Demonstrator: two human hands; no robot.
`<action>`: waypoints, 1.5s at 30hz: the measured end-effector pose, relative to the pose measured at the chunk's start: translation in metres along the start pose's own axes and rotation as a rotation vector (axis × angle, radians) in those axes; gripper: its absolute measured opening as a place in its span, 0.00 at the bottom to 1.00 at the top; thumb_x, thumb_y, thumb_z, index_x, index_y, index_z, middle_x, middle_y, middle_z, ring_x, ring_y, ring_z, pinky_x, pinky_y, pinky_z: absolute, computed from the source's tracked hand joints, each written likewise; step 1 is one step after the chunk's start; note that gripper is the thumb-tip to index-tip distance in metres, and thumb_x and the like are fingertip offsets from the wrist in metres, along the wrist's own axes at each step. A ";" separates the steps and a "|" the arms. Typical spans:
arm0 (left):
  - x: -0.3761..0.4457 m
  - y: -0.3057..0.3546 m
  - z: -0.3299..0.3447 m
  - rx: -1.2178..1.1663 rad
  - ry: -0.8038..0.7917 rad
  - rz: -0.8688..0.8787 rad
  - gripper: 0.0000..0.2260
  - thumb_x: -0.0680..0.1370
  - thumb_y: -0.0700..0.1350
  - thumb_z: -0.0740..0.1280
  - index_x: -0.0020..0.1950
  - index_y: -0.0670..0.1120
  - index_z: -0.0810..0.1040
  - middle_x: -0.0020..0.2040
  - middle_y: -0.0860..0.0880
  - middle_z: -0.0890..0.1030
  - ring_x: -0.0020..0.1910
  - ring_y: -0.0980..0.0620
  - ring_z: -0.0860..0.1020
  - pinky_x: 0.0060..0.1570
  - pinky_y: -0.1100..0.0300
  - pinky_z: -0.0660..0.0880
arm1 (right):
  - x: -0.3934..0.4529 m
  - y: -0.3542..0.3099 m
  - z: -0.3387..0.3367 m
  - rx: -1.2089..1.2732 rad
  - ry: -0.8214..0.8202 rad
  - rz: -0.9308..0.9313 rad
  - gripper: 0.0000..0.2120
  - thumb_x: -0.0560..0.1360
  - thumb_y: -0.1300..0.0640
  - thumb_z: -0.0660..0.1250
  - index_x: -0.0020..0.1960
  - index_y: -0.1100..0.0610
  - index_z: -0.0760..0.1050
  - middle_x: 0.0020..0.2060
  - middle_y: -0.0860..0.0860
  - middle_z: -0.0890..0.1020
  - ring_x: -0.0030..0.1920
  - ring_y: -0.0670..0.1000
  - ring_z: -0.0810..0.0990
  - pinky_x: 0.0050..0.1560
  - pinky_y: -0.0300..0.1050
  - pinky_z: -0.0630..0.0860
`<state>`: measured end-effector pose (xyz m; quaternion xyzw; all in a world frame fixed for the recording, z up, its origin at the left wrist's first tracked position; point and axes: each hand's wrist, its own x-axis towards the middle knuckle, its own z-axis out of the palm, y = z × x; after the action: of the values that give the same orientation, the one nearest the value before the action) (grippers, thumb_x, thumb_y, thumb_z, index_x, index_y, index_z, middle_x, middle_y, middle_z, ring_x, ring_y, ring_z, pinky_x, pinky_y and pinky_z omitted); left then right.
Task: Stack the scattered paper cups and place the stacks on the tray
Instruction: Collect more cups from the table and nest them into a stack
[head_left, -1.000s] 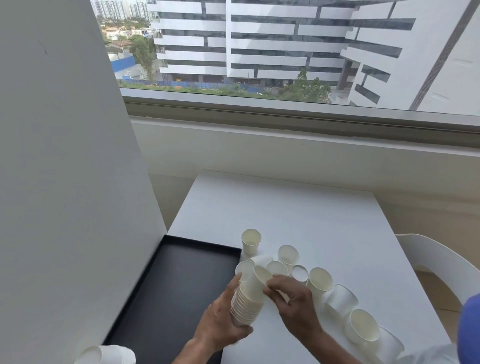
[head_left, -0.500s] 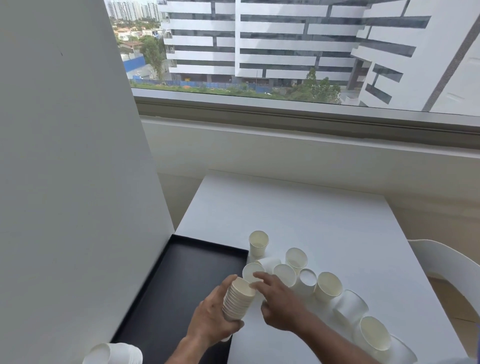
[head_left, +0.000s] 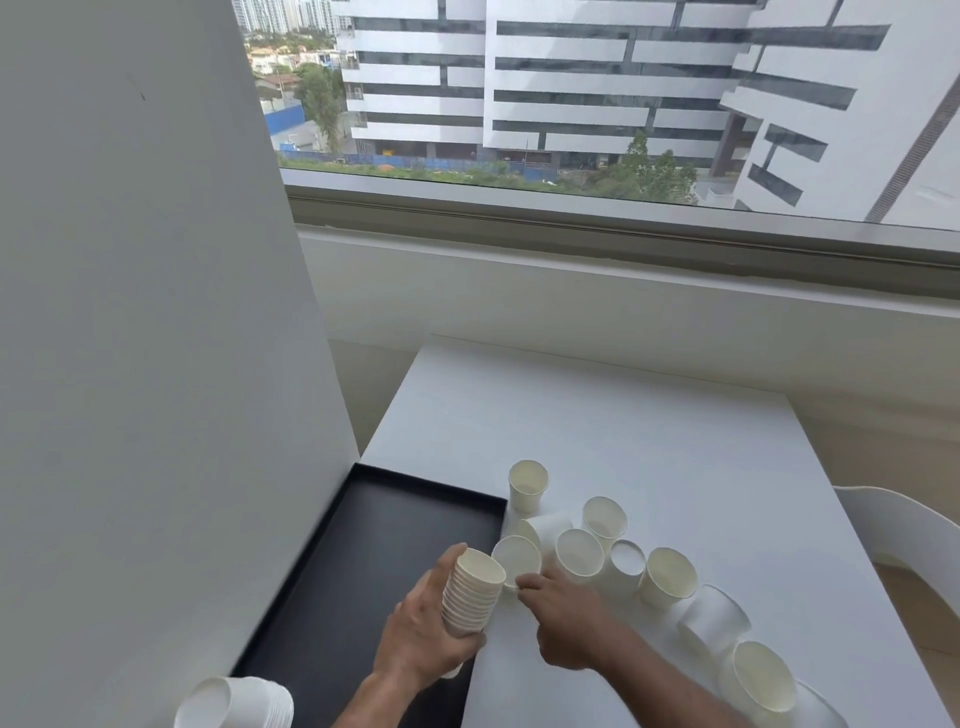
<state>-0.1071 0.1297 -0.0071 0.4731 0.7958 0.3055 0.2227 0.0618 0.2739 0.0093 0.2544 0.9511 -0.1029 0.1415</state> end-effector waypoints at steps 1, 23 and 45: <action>0.000 0.000 0.000 0.008 -0.004 0.003 0.45 0.61 0.61 0.72 0.73 0.73 0.53 0.58 0.64 0.76 0.50 0.55 0.80 0.51 0.56 0.80 | -0.002 0.000 0.002 -0.005 0.040 -0.023 0.18 0.70 0.65 0.59 0.59 0.58 0.74 0.64 0.47 0.73 0.63 0.55 0.69 0.50 0.54 0.77; 0.004 0.014 0.011 0.041 -0.105 0.101 0.54 0.61 0.60 0.73 0.75 0.74 0.39 0.66 0.69 0.72 0.56 0.58 0.78 0.51 0.63 0.75 | -0.031 -0.008 -0.025 0.879 0.811 0.142 0.15 0.68 0.66 0.77 0.45 0.46 0.84 0.41 0.39 0.85 0.45 0.41 0.83 0.47 0.38 0.78; 0.006 0.031 0.015 -0.032 -0.118 0.096 0.46 0.61 0.58 0.74 0.73 0.74 0.53 0.59 0.63 0.77 0.52 0.58 0.79 0.53 0.59 0.79 | -0.034 0.042 0.008 -0.034 -0.051 0.156 0.17 0.74 0.57 0.59 0.62 0.59 0.71 0.72 0.51 0.64 0.75 0.54 0.57 0.64 0.55 0.72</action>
<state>-0.0814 0.1507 0.0032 0.5245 0.7525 0.3000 0.2620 0.1132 0.2924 0.0072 0.3228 0.9260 -0.0821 0.1775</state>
